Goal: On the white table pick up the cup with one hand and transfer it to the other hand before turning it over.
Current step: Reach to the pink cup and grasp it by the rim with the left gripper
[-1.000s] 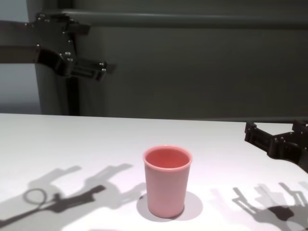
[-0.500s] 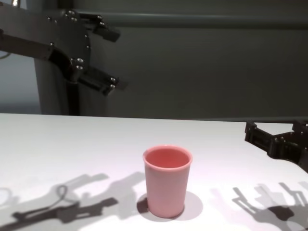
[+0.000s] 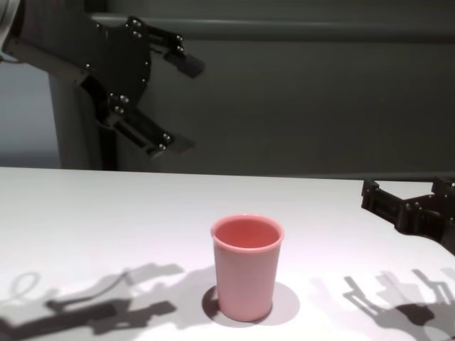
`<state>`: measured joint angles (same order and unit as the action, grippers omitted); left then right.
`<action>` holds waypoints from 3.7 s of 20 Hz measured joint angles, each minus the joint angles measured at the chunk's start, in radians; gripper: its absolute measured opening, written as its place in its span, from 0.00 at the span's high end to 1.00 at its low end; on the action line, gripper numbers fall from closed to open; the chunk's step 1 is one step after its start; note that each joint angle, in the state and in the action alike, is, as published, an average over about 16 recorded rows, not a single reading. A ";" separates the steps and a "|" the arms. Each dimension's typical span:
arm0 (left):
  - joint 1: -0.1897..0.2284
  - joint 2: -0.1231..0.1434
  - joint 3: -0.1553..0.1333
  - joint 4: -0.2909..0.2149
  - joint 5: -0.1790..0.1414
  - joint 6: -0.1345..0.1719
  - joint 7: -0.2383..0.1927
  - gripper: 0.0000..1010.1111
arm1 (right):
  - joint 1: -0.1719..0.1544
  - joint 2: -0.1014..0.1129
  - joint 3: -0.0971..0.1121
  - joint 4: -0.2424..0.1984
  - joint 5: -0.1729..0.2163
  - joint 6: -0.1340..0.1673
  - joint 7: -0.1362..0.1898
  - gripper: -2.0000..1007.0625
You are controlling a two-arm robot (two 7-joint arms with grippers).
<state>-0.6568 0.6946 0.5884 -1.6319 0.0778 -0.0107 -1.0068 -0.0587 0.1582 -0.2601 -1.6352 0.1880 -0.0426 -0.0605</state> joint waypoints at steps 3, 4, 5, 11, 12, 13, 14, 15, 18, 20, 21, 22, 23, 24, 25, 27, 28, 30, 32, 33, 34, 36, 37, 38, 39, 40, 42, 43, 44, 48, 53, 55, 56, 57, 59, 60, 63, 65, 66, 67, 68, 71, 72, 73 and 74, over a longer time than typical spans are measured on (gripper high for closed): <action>-0.052 -0.008 0.041 0.021 0.015 -0.014 -0.055 0.01 | 0.000 0.000 0.000 0.000 0.000 0.000 0.000 0.00; -0.070 -0.012 0.055 0.029 0.020 -0.018 -0.075 0.01 | 0.000 0.000 0.000 0.000 0.000 0.000 0.000 0.01; -0.087 -0.016 0.068 0.036 0.024 -0.022 -0.095 0.01 | 0.000 0.000 0.000 0.000 0.000 0.000 0.000 0.01; -0.179 -0.050 0.147 0.081 0.043 -0.035 -0.205 0.01 | 0.000 0.000 0.000 0.000 0.000 0.000 0.000 0.01; -0.193 -0.056 0.160 0.088 0.046 -0.036 -0.222 0.01 | 0.000 0.000 0.000 0.000 0.000 0.000 0.000 0.01; -0.206 -0.062 0.172 0.095 0.050 -0.037 -0.238 0.01 | 0.000 0.000 0.000 0.000 0.000 0.000 0.000 0.01; -0.219 -0.069 0.185 0.101 0.053 -0.038 -0.253 0.01 | 0.000 0.000 0.000 0.000 0.000 0.000 0.000 0.01; -0.230 -0.075 0.197 0.107 0.057 -0.038 -0.265 0.01 | 0.000 0.000 0.000 0.000 0.000 0.000 0.000 0.01; -0.259 -0.093 0.230 0.124 0.069 -0.039 -0.297 0.01 | 0.000 0.000 0.000 0.000 0.000 0.000 0.000 0.01; -0.274 -0.104 0.250 0.133 0.076 -0.039 -0.313 0.01 | 0.000 0.000 0.000 0.000 0.000 0.000 0.000 0.01; -0.281 -0.109 0.259 0.137 0.081 -0.039 -0.319 0.01 | 0.000 0.000 0.000 0.000 0.000 0.000 0.000 0.01; -0.288 -0.114 0.269 0.142 0.085 -0.040 -0.324 0.01 | 0.000 0.000 0.000 0.000 0.000 0.000 0.000 0.01; -0.293 -0.119 0.277 0.146 0.089 -0.041 -0.329 0.01 | 0.000 0.000 0.000 0.000 0.000 0.000 0.000 0.01; -0.298 -0.124 0.286 0.149 0.094 -0.042 -0.332 0.01 | 0.000 0.000 0.000 0.000 0.000 0.000 0.000 0.01; -0.303 -0.128 0.294 0.153 0.098 -0.043 -0.334 0.01 | 0.000 0.000 0.000 0.000 0.000 0.000 0.000 0.01; -0.310 -0.136 0.309 0.161 0.106 -0.046 -0.338 0.01 | 0.000 0.000 0.000 0.000 0.000 0.000 0.000 0.01; -0.313 -0.140 0.316 0.164 0.110 -0.047 -0.340 0.01 | 0.000 0.000 0.000 0.000 0.000 0.000 0.000 0.01; -0.319 -0.147 0.331 0.172 0.117 -0.052 -0.344 0.01 | 0.000 0.000 0.000 0.000 0.000 0.000 0.000 0.01; -0.325 -0.154 0.345 0.180 0.125 -0.057 -0.348 0.01 | 0.000 0.000 0.000 0.000 0.000 0.000 0.000 0.01; -0.327 -0.157 0.352 0.184 0.128 -0.060 -0.350 0.01 | 0.000 0.000 0.000 0.000 0.000 0.000 0.000 0.01; -0.330 -0.160 0.360 0.188 0.131 -0.063 -0.353 0.01 | 0.000 0.000 0.000 0.000 0.000 0.000 0.000 0.01; -0.334 -0.166 0.374 0.196 0.136 -0.068 -0.357 0.01 | 0.000 0.000 0.000 0.000 0.000 0.000 0.000 0.01; -0.336 -0.169 0.381 0.200 0.138 -0.071 -0.360 0.01 | 0.000 0.000 0.000 0.000 0.000 0.000 0.000 0.01; -0.338 -0.172 0.387 0.205 0.140 -0.074 -0.362 0.01 | 0.000 0.000 0.000 0.000 0.000 0.000 0.000 0.00; -0.341 -0.174 0.394 0.210 0.142 -0.077 -0.364 0.01 | 0.000 0.000 0.000 0.000 0.000 0.000 0.000 0.00; -0.343 -0.177 0.400 0.215 0.143 -0.080 -0.366 0.01 | 0.000 0.000 0.000 0.000 0.000 0.000 0.000 0.00; -0.347 -0.183 0.413 0.225 0.147 -0.086 -0.369 0.01 | 0.000 0.000 0.000 0.000 0.000 0.000 0.000 0.00; -0.349 -0.186 0.419 0.231 0.149 -0.089 -0.371 0.01 | 0.000 0.000 0.000 0.000 0.000 0.000 0.000 0.00; -0.351 -0.189 0.425 0.236 0.151 -0.092 -0.372 0.01 | 0.000 0.000 0.000 0.000 0.000 0.000 0.000 0.00; -0.360 -0.199 0.446 0.259 0.158 -0.103 -0.373 0.01 | 0.000 0.000 0.000 0.000 0.000 0.000 0.000 0.00; -0.371 -0.210 0.469 0.288 0.167 -0.116 -0.370 0.01 | 0.000 0.000 0.000 0.000 0.000 0.000 0.000 0.00; -0.375 -0.213 0.476 0.297 0.170 -0.120 -0.368 0.01 | 0.000 0.000 0.000 0.000 0.000 0.000 0.000 0.01; -0.376 -0.215 0.480 0.301 0.171 -0.122 -0.367 0.01 | 0.000 0.000 0.000 0.000 0.000 0.000 0.000 0.01; -0.378 -0.216 0.483 0.305 0.172 -0.123 -0.366 0.01 | 0.000 0.000 0.000 0.000 0.000 0.000 0.000 0.01; -0.380 -0.219 0.490 0.312 0.172 -0.126 -0.364 0.01 | 0.000 0.000 0.000 0.000 0.000 0.000 0.000 0.01; -0.381 -0.220 0.492 0.315 0.171 -0.126 -0.363 0.01 | 0.000 0.000 0.000 0.000 0.000 0.000 0.000 0.01; -0.384 -0.223 0.500 0.323 0.169 -0.127 -0.359 0.01 | 0.000 0.000 0.000 0.000 0.000 0.000 0.000 0.01; -0.384 -0.225 0.505 0.326 0.166 -0.127 -0.355 0.01 | 0.000 0.000 0.000 0.000 0.000 0.000 0.000 0.01; -0.384 -0.225 0.508 0.328 0.165 -0.126 -0.353 0.01 | 0.000 0.000 0.000 0.000 0.000 0.000 0.000 0.01; -0.384 -0.226 0.510 0.330 0.164 -0.126 -0.351 0.01 | 0.000 0.000 0.000 0.000 0.000 0.000 0.000 0.01; -0.384 -0.227 0.513 0.331 0.163 -0.125 -0.349 0.01 | 0.000 0.000 0.000 0.000 0.000 0.000 0.000 0.01; -0.385 -0.229 0.521 0.337 0.160 -0.124 -0.342 0.01 | 0.000 0.000 0.000 0.000 0.000 0.000 0.000 0.01; -0.385 -0.229 0.523 0.339 0.159 -0.124 -0.340 0.01 | 0.000 0.000 0.000 0.000 0.000 0.000 0.000 0.01; -0.385 -0.230 0.526 0.341 0.159 -0.124 -0.338 0.01 | 0.000 0.000 0.000 0.000 0.000 0.000 0.000 0.01; -0.385 -0.230 0.529 0.343 0.158 -0.124 -0.336 0.01 | 0.000 0.000 0.000 0.000 0.000 0.000 0.000 0.01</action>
<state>-1.0419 0.4645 1.1172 -1.2893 0.2359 -0.1347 -1.3425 -0.0587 0.1582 -0.2601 -1.6352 0.1880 -0.0426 -0.0605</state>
